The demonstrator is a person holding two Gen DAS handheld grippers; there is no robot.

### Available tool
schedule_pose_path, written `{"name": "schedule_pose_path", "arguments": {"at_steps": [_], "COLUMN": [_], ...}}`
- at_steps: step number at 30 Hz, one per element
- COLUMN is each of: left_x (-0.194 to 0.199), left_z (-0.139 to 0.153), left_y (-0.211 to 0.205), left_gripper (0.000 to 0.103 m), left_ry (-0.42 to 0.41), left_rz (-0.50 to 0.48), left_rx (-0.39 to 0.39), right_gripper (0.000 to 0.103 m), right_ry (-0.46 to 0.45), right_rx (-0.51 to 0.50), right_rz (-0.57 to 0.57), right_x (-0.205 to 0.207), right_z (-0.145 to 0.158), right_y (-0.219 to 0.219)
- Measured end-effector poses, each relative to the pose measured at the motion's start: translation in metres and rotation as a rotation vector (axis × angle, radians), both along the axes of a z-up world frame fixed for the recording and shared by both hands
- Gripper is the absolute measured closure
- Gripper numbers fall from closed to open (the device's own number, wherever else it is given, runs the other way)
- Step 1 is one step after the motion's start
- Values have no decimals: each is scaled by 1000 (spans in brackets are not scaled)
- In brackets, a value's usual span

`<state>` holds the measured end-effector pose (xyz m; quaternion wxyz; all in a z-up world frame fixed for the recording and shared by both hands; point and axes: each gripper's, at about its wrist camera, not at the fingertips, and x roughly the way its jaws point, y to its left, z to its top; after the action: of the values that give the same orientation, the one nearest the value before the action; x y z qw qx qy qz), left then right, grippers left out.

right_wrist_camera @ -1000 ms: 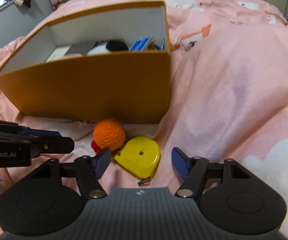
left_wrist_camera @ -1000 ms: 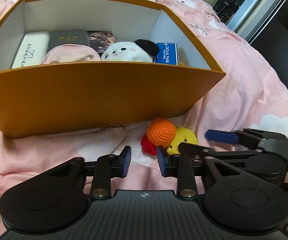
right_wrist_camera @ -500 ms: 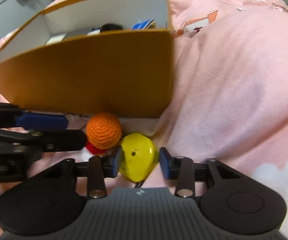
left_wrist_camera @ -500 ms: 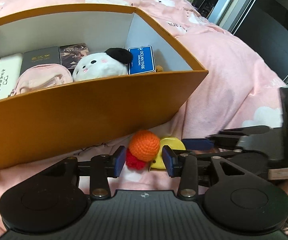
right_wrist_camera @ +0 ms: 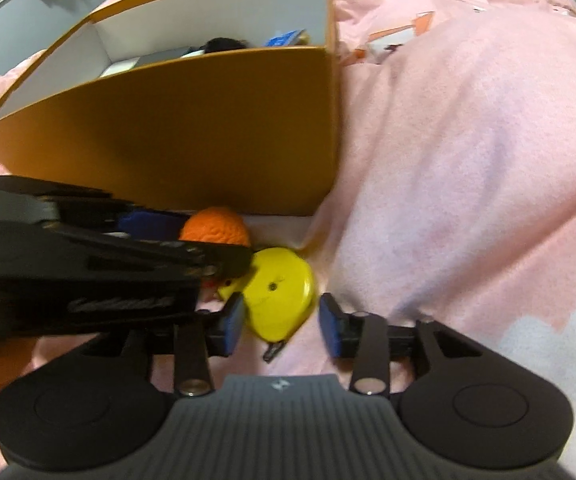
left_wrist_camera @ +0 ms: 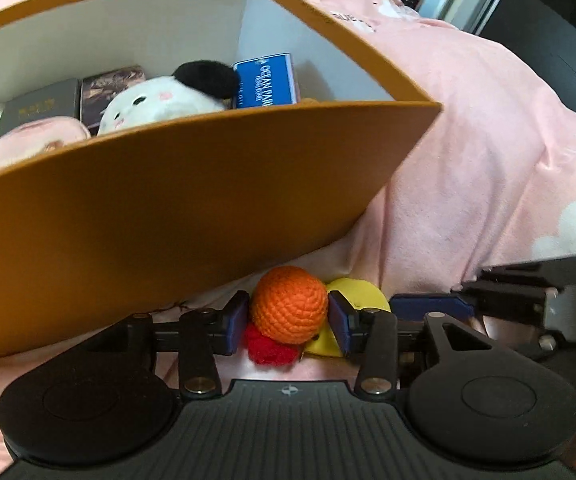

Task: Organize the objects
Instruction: 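Grasp the orange crocheted ball with the left tool while the right tool grasps the yellow tape measure, then carry the crocheted ball and tape measure over the orange box with both tools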

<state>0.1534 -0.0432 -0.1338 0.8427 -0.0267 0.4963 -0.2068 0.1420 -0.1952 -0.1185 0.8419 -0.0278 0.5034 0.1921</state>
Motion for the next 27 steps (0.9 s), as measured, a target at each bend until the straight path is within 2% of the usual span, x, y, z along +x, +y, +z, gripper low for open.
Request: {"name": "schedule_pose_path", "arguments": {"at_steps": [3, 6, 11, 15, 21, 27], "left_x": [-4, -14, -23, -27, -36, -47], "left_z": [5, 17, 22, 25, 35, 50], "left_y": [7, 17, 41, 48, 40, 44], "left_gripper": [57, 57, 57, 57, 57, 57], "left_ry": [-4, -22, -4, -8, -43, -89], "left_rz": [13, 25, 110, 142, 121, 105], "left_rx": [-12, 11, 33, 28, 13, -11], "right_gripper": [55, 53, 40, 39, 40, 41], "right_ry": [-12, -23, -33, -35, -7, -32], "right_rx": [0, 2, -34, -66, -57, -90], "right_rz": [14, 21, 68, 84, 81, 92], "right_x": [-1, -2, -1, 4, 11, 2], "right_z": [0, 2, 1, -4, -8, 1], "right_y": [2, 5, 12, 17, 20, 23]}}
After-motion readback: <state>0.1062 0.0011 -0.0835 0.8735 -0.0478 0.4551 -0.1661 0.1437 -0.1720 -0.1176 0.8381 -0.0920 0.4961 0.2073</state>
